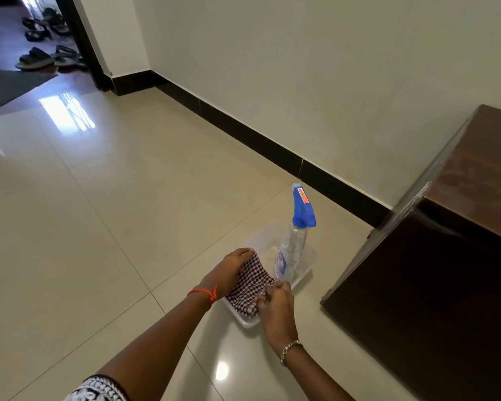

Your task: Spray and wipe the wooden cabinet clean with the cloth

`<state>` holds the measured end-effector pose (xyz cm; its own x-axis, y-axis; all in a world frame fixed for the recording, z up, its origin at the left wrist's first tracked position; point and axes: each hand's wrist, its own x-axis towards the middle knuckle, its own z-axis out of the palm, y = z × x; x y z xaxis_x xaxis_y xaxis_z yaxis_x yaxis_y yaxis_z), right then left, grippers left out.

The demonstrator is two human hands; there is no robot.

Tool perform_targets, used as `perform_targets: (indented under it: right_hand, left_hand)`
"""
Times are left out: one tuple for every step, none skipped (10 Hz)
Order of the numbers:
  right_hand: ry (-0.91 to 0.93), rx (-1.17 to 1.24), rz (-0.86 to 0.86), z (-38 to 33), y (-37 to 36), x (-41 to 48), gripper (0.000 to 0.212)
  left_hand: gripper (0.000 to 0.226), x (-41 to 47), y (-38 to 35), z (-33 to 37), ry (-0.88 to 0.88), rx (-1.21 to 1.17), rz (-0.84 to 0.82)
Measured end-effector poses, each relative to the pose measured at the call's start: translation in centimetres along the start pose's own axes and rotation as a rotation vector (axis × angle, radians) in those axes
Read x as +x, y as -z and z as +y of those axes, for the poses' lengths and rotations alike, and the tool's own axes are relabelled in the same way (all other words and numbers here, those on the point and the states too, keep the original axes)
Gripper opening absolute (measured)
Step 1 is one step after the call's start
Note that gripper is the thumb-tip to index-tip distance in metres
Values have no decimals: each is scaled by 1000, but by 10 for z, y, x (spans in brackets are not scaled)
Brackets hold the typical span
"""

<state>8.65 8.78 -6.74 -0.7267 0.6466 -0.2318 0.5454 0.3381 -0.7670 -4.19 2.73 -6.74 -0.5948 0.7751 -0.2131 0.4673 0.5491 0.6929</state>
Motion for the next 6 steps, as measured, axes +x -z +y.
perform_targets:
  right_hand:
    - [71, -53, 4, 4, -2, -3, 15]
    - [183, -153, 3, 2, 6, -6, 22]
    - [299, -195, 76, -7, 20, -10, 33]
    - [368, -298, 72, -24, 37, -11, 42]
    - [481, -425, 227, -37, 61, -8, 45]
    - [590, -557, 267, -55, 89, -22, 43]
  left_hand:
    - [47, -5, -2, -2, -14, 41, 23]
    - [51, -18, -7, -1, -85, 191, 119]
    - [47, -33, -11, 13, -151, 226, 303]
    - [55, -42, -8, 35, -172, 235, 364]
    - [69, -41, -1, 60, -198, 219, 470]
    - [58, -44, 14, 91, -258, 302, 492]
